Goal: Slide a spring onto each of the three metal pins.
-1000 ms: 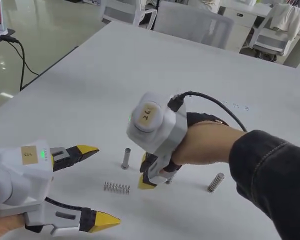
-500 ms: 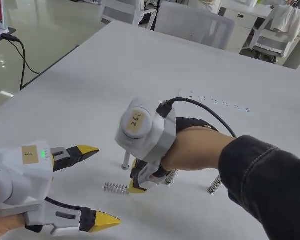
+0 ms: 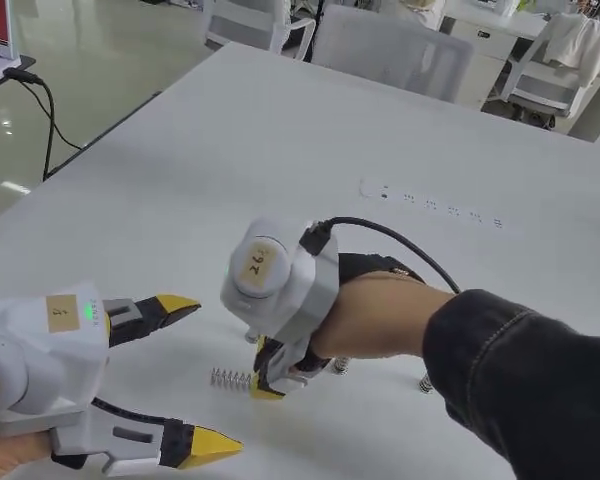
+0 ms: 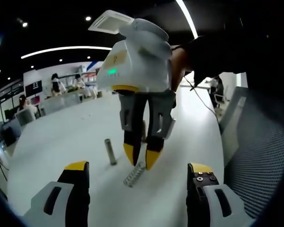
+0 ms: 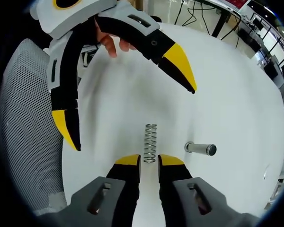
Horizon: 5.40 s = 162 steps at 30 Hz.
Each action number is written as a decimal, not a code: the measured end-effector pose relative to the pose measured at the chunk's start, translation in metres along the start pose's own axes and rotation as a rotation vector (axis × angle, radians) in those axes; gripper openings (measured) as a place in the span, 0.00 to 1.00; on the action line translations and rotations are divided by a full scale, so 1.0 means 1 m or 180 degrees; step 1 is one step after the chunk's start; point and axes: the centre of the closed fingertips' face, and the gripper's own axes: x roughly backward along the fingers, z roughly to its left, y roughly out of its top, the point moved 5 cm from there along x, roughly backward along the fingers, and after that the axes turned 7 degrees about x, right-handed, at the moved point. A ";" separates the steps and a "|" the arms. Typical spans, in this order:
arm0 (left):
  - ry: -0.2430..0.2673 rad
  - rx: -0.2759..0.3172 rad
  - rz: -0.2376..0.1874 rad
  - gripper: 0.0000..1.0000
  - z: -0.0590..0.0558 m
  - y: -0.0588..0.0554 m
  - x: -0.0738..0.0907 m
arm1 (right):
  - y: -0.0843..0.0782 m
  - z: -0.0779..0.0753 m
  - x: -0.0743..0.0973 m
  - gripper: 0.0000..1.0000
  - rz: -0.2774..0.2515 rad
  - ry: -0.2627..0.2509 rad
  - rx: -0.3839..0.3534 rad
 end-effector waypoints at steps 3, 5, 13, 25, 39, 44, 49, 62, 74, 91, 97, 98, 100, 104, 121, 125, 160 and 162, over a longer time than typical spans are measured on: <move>-0.0007 0.0003 0.0009 0.81 0.000 -0.001 0.000 | 0.001 -0.001 -0.001 0.11 -0.0009 -0.0006 -0.0013; -0.0012 0.0003 0.0011 0.81 -0.001 -0.001 0.000 | 0.001 -0.001 -0.002 0.11 -0.0020 -0.0004 -0.0036; -0.0017 0.0009 0.0012 0.80 0.001 -0.003 0.000 | -0.001 0.000 -0.005 0.09 0.0021 -0.0010 -0.0009; -0.0016 0.0014 0.0011 0.80 0.000 -0.004 0.001 | -0.002 0.001 -0.005 0.08 0.0008 -0.0087 0.0004; -0.0023 0.0003 0.0010 0.72 -0.003 0.002 0.002 | 0.000 0.013 0.017 0.08 -0.0086 -0.0033 -0.0050; -0.0057 -0.0015 0.0022 0.66 -0.007 0.003 0.001 | 0.001 0.019 0.023 0.08 -0.0144 -0.0033 -0.0054; -0.0107 -0.0050 0.0025 0.58 -0.011 0.003 0.001 | -0.001 0.027 0.025 0.08 -0.0149 0.0007 -0.0034; -0.0247 -0.0126 0.0060 0.42 -0.018 0.004 -0.001 | -0.002 0.033 0.034 0.08 -0.0163 0.0047 0.0041; -0.0396 -0.0157 0.0063 0.23 -0.026 0.005 -0.001 | -0.001 0.039 0.041 0.08 -0.0161 0.0065 0.0119; -0.0530 -0.0244 0.0120 0.05 -0.032 0.004 -0.001 | 0.001 0.046 0.044 0.08 -0.0145 0.0103 0.0199; -0.0573 -0.0274 0.0159 0.03 -0.034 0.003 -0.002 | 0.000 0.047 0.045 0.07 -0.0127 0.0105 0.0219; -0.0576 -0.0279 0.0163 0.03 -0.034 0.002 -0.002 | 0.000 0.047 0.045 0.07 -0.0126 0.0106 0.0219; -0.0580 -0.0285 0.0170 0.03 -0.034 0.002 -0.002 | 0.000 0.047 0.046 0.07 -0.0124 0.0099 0.0223; -0.0589 -0.0290 0.0191 0.03 -0.034 0.001 -0.002 | 0.003 0.048 0.051 0.07 -0.0131 0.0075 0.0239; -0.0581 -0.0302 0.0210 0.02 -0.036 -0.001 -0.001 | 0.023 0.050 0.069 0.07 -0.0244 -0.0013 0.0328; -0.0580 -0.0299 0.0204 0.02 -0.036 0.000 0.000 | 0.027 0.049 0.072 0.07 -0.0289 -0.0031 0.0356; -0.0601 -0.0267 0.0103 0.02 -0.037 0.010 -0.003 | 0.031 0.049 0.067 0.09 -0.0381 0.0018 0.0328; -0.0609 -0.0261 0.0089 0.02 -0.038 0.011 -0.003 | 0.031 0.049 0.066 0.09 -0.0380 0.0019 0.0326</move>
